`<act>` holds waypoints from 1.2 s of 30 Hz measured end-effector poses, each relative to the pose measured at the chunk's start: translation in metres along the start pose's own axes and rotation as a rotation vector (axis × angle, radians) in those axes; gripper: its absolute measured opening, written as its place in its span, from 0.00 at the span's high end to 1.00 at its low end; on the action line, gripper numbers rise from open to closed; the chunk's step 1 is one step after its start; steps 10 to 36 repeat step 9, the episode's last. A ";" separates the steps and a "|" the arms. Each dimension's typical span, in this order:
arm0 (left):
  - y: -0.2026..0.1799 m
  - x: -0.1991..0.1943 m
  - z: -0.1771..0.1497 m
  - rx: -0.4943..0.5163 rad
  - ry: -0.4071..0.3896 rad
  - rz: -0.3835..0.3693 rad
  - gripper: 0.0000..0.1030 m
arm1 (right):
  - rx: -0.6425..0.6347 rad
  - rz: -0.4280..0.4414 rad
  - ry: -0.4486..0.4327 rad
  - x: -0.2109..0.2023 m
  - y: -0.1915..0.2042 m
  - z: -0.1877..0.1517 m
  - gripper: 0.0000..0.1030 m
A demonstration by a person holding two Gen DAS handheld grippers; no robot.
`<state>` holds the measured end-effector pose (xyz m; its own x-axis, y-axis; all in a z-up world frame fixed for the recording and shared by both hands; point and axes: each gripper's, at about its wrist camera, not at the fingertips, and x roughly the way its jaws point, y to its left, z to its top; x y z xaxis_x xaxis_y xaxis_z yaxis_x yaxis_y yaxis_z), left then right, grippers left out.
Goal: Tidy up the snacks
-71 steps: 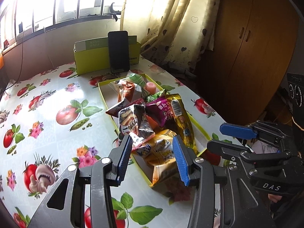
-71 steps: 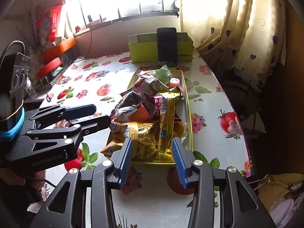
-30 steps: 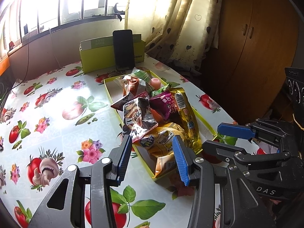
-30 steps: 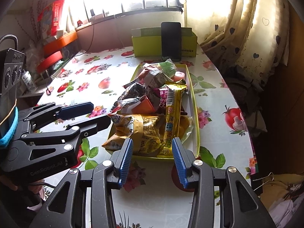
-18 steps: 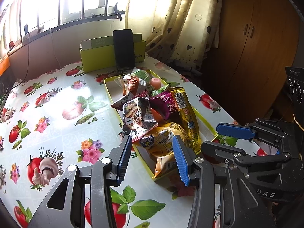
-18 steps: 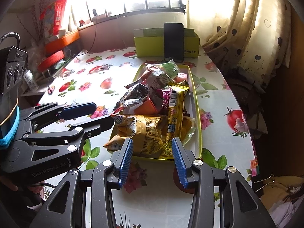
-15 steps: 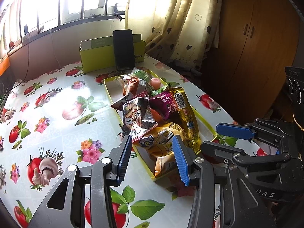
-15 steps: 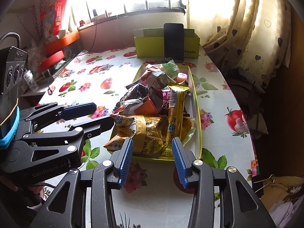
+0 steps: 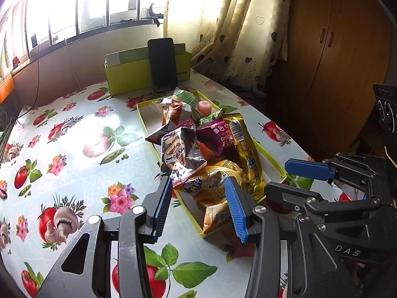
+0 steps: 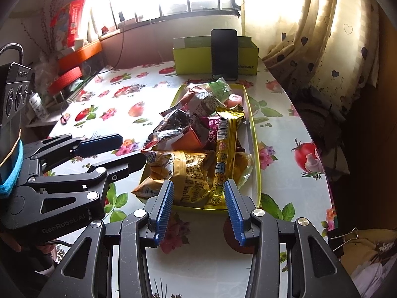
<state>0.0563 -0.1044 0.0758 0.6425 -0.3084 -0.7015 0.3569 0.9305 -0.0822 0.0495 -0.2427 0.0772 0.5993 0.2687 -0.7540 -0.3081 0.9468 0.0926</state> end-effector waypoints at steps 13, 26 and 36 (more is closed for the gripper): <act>0.003 0.002 0.001 -0.014 -0.002 -0.017 0.56 | 0.003 -0.002 -0.002 -0.001 -0.004 0.000 0.60; 0.003 0.002 0.001 -0.014 -0.002 -0.017 0.56 | 0.003 -0.002 -0.002 -0.001 -0.004 0.000 0.60; 0.003 0.002 0.001 -0.014 -0.002 -0.017 0.56 | 0.003 -0.002 -0.002 -0.001 -0.004 0.000 0.60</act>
